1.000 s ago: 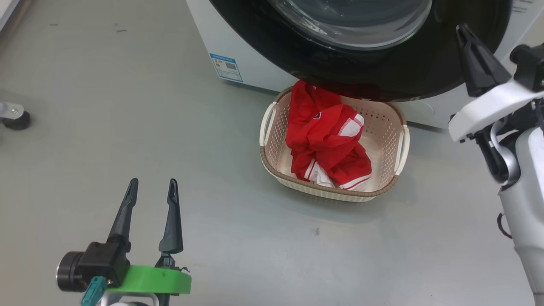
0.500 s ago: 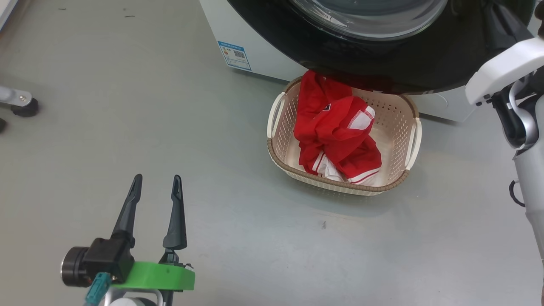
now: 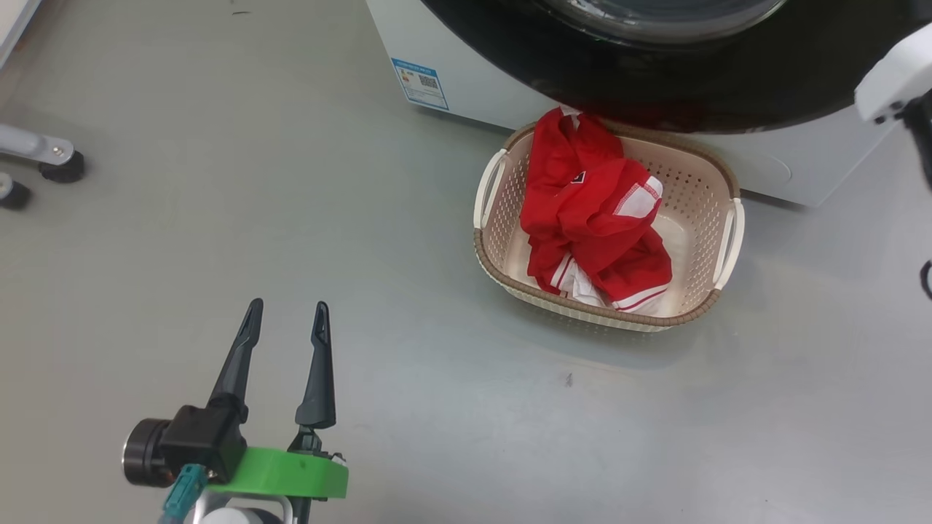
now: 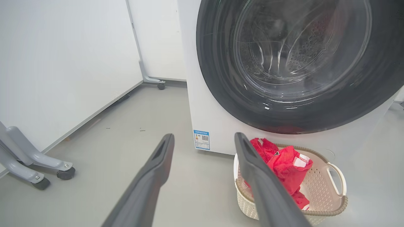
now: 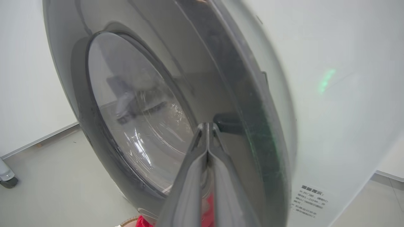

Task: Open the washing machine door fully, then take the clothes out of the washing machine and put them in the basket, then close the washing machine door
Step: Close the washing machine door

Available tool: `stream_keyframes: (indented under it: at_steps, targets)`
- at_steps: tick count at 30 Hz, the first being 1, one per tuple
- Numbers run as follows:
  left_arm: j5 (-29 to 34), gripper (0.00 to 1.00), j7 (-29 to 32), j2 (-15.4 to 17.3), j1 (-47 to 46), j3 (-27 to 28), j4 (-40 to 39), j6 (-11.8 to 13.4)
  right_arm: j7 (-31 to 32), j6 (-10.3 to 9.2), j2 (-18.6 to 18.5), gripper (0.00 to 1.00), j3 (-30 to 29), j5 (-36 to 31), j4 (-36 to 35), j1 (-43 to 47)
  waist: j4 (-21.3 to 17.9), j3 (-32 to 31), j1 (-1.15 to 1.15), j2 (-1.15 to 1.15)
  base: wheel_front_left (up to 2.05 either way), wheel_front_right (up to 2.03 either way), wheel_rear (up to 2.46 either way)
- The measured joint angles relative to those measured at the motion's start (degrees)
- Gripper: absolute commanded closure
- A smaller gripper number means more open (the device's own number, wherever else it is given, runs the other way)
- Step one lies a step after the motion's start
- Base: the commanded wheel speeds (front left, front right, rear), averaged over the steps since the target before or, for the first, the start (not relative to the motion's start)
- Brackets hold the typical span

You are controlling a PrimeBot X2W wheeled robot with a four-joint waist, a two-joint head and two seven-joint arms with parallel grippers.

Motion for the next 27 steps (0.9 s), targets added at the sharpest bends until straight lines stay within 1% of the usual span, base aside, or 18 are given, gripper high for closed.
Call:
stream_keyframes:
  at_steps: [5, 6, 8, 16, 21, 25, 27]
  targets:
    - [-0.1, 0.00, 0.0, -0.1, -1.1, -0.9, 0.1, 0.0, 0.0, -0.14, -1.8, 1.00, -1.3, -0.2, 1.8, -3.3, 0.8, 0.7, 0.00, 0.00, 0.00, 0.00, 0.00]
    - [-0.2, 0.00, 0.0, -0.1, -1.2, -1.0, 0.2, 0.0, -0.3, -0.56, -2.1, 1.00, -1.4, -0.5, 2.1, -3.9, 1.0, 0.9, 0.00, 0.00, 0.00, 0.00, 0.00]
    - [-0.2, 0.00, 0.0, -0.1, -1.3, -1.0, 0.3, 0.0, -0.5, -0.77, -2.5, 1.00, -1.5, -0.7, 2.8, -5.0, 1.3, 1.2, 0.00, 0.00, 0.00, 0.00, 0.00]
    - [-0.2, 0.00, -0.1, -0.2, -1.9, -1.0, 1.3, 0.0, -2.9, -1.29, -2.6, 1.00, -1.2, -2.1, 5.4, -6.8, 1.8, 1.7, 0.00, 0.00, 0.00, 0.00, 0.00]
    - [-0.2, 0.00, -0.1, -0.2, -2.2, -0.9, 1.5, 0.0, -4.0, -1.20, -1.9, 1.00, 0.0, -2.1, 6.7, -6.9, 1.6, 1.7, 0.00, 0.00, 0.00, 0.00, 0.00]
    - [-0.2, 0.00, -0.1, -0.2, -2.3, -0.6, 1.8, 0.0, -5.7, -0.79, 0.3, 1.00, 1.3, -1.9, 7.5, -6.7, 0.9, 1.5, 0.00, 0.00, 0.00, 0.00, 0.00]
    - [-0.2, 0.00, -0.1, -0.2, -2.4, -0.6, 1.9, 0.0, -6.8, -0.49, 0.5, 1.00, 2.2, -2.0, 7.5, -6.2, 0.5, 1.2, 0.00, 0.00, 0.00, 0.00, 0.00]
